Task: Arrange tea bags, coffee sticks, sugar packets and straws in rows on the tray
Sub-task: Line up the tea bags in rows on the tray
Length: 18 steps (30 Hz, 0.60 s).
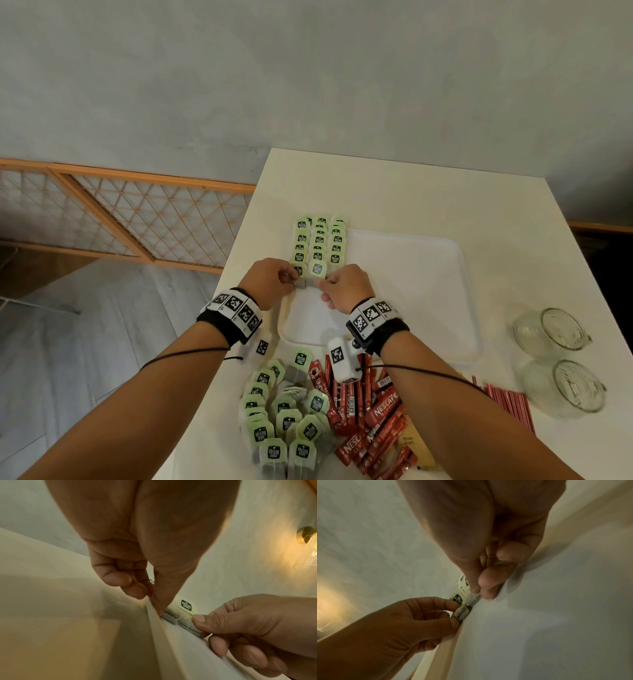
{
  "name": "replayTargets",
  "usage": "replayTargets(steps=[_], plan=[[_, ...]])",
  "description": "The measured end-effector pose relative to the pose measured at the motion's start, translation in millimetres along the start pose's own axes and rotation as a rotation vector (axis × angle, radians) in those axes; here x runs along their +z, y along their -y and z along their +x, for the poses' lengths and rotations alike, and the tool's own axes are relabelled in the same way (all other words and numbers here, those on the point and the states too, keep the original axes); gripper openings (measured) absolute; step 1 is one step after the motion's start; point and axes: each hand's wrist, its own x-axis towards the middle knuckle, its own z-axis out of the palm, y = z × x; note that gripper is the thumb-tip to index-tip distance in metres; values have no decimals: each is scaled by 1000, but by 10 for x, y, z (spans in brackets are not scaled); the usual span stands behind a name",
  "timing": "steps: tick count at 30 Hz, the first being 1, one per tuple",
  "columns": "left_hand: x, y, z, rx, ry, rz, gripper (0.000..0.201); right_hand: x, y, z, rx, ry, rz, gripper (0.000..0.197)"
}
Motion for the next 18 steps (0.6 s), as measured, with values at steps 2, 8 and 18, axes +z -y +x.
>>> replayTargets(steps=[2, 8, 18], plan=[[1, -6, 10, 1, -4, 4, 20, -19, 39, -9, 13, 14, -25, 26], [15, 16, 24, 1, -10, 12, 21, -132, 184, -89, 72, 111, -45, 14], [7, 29, 7, 19, -32, 25, 21, -104, 148, -77, 15, 52, -96, 24]])
